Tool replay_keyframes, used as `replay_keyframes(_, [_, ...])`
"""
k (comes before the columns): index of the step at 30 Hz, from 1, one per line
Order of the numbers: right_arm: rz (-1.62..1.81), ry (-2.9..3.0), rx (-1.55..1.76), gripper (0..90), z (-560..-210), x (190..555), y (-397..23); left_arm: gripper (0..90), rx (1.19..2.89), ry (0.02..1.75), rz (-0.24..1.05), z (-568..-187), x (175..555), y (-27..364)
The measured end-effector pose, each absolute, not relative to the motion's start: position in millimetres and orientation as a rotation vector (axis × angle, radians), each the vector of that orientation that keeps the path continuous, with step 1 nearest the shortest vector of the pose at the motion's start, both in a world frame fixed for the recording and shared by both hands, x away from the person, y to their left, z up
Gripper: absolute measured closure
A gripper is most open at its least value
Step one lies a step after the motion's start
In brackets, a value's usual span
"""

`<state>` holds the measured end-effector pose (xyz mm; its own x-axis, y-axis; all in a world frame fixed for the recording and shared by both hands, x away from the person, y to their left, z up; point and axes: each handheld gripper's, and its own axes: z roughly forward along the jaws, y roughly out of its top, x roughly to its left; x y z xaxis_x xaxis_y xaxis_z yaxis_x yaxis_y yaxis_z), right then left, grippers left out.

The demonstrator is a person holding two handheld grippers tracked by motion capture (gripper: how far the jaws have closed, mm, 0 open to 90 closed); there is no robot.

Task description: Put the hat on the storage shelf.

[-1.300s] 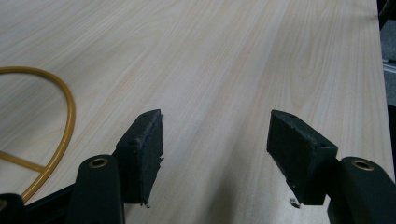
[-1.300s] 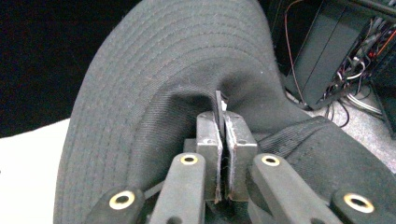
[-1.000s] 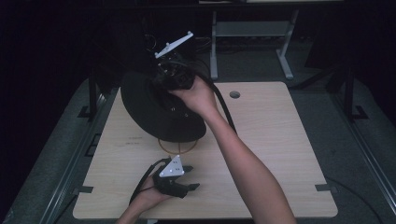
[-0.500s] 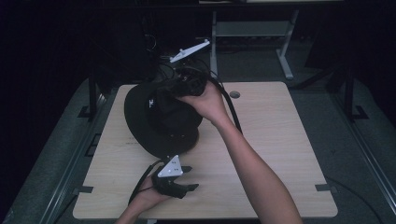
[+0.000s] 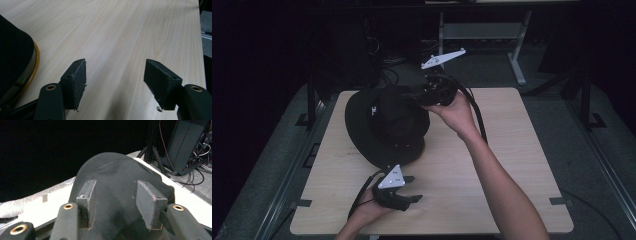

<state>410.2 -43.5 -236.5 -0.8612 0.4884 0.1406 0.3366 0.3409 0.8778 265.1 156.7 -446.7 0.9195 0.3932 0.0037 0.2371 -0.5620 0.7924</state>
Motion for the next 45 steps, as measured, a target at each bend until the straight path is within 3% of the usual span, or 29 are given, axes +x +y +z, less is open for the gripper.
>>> replay_keyframes(9, [1.547, 2.448, 0.794, 42.7, -240, 410, -62, 33.0, 2.188, 0.451, 0.220, -448, 265, 153])
replay_keyframes(45, [1.503, 2.410, 0.911, 36.9, -264, 401, -122, 31.1, 2.200, 0.449, 0.220, -450, 267, 150])
